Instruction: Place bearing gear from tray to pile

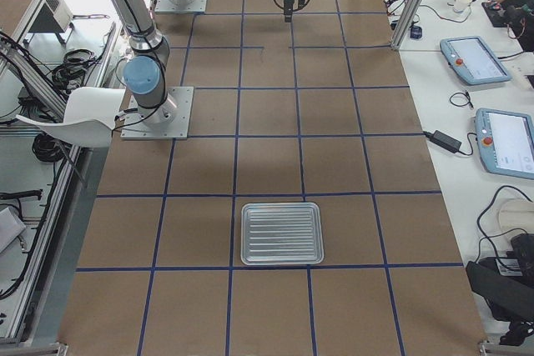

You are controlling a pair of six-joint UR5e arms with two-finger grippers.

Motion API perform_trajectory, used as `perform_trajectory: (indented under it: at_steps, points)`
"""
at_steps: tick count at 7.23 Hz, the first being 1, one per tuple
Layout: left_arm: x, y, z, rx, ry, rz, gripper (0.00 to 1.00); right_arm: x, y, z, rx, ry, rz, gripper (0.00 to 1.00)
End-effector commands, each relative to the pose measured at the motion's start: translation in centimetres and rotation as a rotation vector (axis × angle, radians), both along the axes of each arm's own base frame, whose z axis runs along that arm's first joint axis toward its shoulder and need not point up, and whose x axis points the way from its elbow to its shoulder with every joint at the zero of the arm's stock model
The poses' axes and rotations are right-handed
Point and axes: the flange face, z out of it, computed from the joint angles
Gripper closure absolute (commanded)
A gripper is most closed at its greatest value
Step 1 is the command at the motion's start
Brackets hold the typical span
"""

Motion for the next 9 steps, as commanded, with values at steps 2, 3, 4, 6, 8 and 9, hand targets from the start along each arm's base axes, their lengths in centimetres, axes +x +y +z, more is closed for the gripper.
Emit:
perform_trajectory:
  at_steps: [2,3,4,6,8,9]
  points:
    - [20.9,5.3,-2.2,0.078,-0.003,-0.050,0.88,0.0,0.1,-0.1,0.001,-0.002,0.001,0.00]
    - [25.5,7.7,-4.4,0.106,0.016,-0.020,0.88,0.1,-0.2,-0.6,0.008,-0.003,-0.004,0.00]
    - [29.1,10.2,-5.1,0.096,0.015,-0.018,0.88,0.0,-0.1,-0.4,0.005,-0.002,-0.001,0.00]
    - [36.4,14.7,-6.4,0.101,0.033,0.035,0.88,-0.1,0.1,0.2,-0.007,0.009,-0.003,0.00]
    - [37.2,15.6,-7.3,0.097,0.063,0.057,0.88,-0.1,0.3,0.3,-0.009,0.010,-0.006,0.00]
    - [36.7,15.6,-7.2,0.092,0.064,0.049,0.88,-0.1,0.3,0.1,-0.005,0.011,-0.002,0.00]
